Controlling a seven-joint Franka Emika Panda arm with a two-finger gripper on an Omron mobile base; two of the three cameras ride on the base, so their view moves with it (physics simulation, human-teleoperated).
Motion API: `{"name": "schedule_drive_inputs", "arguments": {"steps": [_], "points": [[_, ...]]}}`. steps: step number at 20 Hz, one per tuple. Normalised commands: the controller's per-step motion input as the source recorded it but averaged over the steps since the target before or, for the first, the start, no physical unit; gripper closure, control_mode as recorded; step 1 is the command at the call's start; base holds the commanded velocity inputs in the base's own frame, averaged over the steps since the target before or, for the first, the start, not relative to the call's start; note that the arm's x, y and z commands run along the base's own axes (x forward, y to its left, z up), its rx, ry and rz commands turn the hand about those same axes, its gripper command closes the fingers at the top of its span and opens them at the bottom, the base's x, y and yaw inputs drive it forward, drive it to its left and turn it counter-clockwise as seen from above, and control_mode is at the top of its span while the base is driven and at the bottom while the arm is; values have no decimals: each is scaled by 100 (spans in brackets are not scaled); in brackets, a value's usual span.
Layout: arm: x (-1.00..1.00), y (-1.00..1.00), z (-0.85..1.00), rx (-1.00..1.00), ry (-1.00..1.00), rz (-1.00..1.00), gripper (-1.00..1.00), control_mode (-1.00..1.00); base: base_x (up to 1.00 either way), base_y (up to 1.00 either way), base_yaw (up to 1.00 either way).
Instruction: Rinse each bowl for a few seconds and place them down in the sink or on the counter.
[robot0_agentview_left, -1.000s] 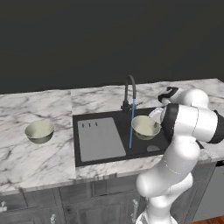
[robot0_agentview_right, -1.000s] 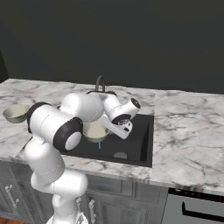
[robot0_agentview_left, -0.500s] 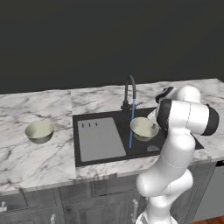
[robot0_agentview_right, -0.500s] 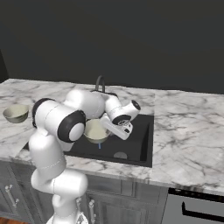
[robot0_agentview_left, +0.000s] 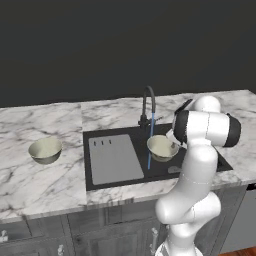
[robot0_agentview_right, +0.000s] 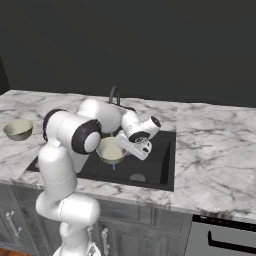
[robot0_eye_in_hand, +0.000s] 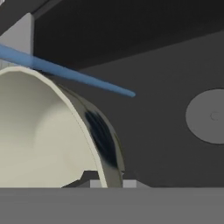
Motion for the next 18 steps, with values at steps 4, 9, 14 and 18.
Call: {"name": "schedule_drive_inputs", "arguments": {"steps": [4,9,14,18], "points": [[22,5,-15,0,0,0,100,-100,0,0,0],[22,7,-12,0,-1,1,100,-100,0,0,0],[18,7,-16,0,-2,1,100,-100,0,0,0],[17,6,-20,0,-2,1,100,-100,0,0,0]]}}
